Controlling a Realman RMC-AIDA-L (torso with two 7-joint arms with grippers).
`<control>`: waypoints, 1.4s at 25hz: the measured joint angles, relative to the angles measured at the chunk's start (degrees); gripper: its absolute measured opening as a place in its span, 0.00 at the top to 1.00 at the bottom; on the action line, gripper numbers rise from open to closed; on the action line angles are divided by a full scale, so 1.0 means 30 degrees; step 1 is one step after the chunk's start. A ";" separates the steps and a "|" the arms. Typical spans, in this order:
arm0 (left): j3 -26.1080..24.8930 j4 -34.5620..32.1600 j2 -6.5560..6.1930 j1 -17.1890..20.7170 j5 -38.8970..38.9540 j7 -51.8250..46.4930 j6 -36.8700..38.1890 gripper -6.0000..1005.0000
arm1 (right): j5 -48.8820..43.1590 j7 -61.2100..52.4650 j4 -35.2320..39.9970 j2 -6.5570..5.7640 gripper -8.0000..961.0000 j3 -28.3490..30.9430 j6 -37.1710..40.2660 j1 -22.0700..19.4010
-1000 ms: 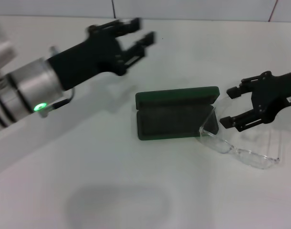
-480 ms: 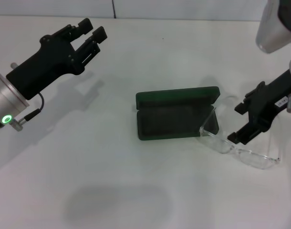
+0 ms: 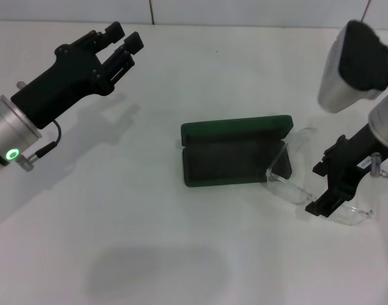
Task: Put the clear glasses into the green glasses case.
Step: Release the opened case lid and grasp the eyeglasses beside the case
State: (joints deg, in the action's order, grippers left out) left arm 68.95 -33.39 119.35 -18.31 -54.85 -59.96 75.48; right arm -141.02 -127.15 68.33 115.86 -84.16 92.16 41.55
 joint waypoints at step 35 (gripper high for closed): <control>-0.0017 0.1354 0.0030 -0.0543 -0.0087 0.0182 -0.0234 0.56 | 0.0590 -0.0246 -0.1029 0.0111 0.66 -0.2504 -0.1194 0.0297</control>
State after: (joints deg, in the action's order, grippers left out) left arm 68.90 -29.33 119.44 -19.94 -55.11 -59.41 74.78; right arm -139.25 -127.89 65.24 116.19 -91.67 88.57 42.44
